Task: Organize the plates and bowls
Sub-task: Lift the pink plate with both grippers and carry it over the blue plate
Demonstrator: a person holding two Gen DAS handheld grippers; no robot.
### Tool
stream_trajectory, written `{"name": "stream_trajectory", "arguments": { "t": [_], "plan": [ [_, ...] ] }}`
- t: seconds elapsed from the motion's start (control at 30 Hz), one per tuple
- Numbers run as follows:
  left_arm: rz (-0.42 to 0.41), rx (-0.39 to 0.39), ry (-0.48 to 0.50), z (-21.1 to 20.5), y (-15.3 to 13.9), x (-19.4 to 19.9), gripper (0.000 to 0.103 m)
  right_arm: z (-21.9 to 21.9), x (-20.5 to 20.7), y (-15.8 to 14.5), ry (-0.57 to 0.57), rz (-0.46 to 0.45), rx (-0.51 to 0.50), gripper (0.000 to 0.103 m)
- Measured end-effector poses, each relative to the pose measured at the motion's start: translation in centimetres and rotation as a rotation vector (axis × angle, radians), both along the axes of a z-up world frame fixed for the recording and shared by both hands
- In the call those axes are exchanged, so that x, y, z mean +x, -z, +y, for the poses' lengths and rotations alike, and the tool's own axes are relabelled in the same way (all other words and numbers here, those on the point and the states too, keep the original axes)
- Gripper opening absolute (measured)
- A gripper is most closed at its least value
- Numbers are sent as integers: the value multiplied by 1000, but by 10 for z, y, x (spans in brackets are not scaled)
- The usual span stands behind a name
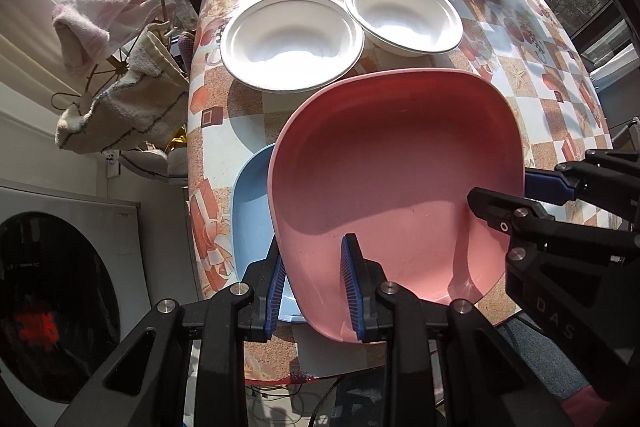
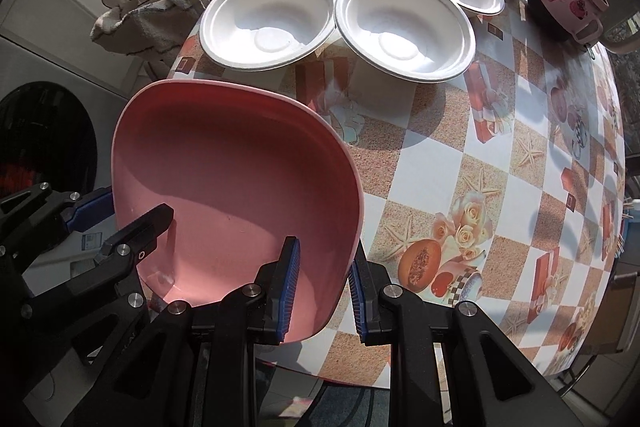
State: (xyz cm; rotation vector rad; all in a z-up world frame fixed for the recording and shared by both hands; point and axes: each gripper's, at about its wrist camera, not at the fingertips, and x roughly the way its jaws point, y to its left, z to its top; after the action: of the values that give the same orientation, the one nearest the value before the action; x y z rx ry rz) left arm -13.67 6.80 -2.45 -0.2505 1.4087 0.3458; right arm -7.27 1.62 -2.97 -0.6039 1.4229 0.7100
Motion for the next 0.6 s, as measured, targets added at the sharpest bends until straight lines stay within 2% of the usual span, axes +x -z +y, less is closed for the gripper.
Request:
{"name": "stream_trajectory", "arguments": {
  "t": [0.6],
  "plan": [
    [37,14,-75,31,8,-14,30,38,-12,10,-82,31,-3,26]
  ]
}}
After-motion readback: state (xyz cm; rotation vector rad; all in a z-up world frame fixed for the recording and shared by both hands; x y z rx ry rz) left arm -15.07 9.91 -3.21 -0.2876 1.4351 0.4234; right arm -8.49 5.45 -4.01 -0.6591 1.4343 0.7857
